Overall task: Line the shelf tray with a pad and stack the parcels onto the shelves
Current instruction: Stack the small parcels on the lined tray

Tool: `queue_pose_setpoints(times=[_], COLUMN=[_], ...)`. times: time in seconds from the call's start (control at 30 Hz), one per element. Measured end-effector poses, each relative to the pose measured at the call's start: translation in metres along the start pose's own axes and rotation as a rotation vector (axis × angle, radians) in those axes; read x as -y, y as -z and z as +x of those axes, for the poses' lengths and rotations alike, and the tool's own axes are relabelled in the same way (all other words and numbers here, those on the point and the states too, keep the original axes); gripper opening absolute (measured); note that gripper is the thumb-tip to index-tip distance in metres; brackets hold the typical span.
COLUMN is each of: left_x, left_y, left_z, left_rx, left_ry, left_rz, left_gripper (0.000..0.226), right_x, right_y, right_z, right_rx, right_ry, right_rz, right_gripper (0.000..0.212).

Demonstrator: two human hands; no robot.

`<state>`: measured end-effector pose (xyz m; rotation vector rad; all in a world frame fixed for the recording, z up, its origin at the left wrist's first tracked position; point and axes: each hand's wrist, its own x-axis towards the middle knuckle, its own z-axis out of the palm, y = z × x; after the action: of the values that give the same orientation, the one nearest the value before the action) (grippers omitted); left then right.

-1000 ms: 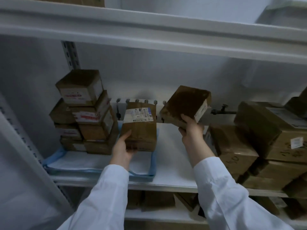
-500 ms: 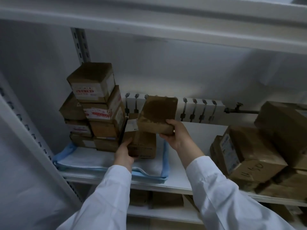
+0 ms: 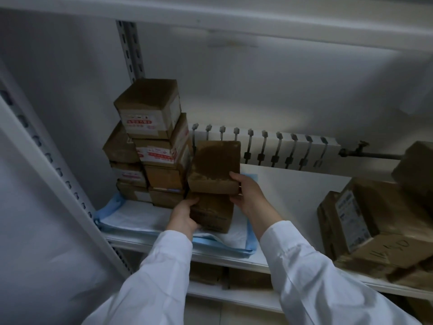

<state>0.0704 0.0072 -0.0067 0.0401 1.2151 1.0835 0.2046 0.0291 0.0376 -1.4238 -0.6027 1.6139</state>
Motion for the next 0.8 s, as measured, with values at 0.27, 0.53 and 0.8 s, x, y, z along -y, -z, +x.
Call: queue_pose_setpoints(times=[0.27, 0.53, 0.8], left_x=[0.003, -0.003, -0.007], left_y=[0.0, -0.012, -0.025], left_z=[-0.006, -0.018, -0.029], left_rx=[-0.08, -0.121, -0.259], left_ry=[0.09, -0.083, -0.214], left_rz=[0.013, 0.042, 0.001], left_gripper=[0.039, 0.036, 0.052], right_x=[-0.008, -0.006, 0.007], right_y=[-0.009, -0.015, -0.007], right_z=[-0.001, -0.004, -0.024], right_rx=[-0.057, -0.098, -0.045], right_ry=[-0.091, -0.051, -0.02], right_rz=[-0.157, -0.437, -0.44], right_gripper=[0.052, 0.052, 0.047])
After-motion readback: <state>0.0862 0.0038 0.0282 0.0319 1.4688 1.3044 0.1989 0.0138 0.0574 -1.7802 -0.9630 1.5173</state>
